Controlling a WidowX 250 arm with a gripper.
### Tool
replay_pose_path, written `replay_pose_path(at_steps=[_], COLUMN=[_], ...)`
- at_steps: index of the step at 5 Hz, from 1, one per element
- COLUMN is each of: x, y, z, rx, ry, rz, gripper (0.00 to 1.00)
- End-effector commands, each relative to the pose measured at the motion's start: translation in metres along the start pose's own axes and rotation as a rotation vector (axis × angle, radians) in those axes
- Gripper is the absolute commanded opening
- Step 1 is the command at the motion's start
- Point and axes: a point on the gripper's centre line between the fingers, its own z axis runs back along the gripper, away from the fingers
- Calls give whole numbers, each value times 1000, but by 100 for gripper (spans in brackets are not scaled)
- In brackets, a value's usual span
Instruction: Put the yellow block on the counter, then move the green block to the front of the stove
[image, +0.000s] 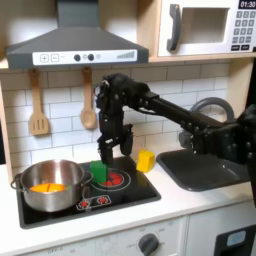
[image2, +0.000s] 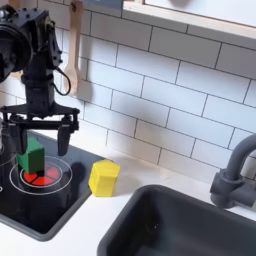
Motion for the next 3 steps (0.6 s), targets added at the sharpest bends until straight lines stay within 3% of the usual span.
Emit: replay_pose_path(at_steps=[1, 3], x=[15, 32], y=[4, 11], z=[-1, -3], rx=[2, 22], ry=[-5, -6], rz=[18, 63], gripper=[100, 100])
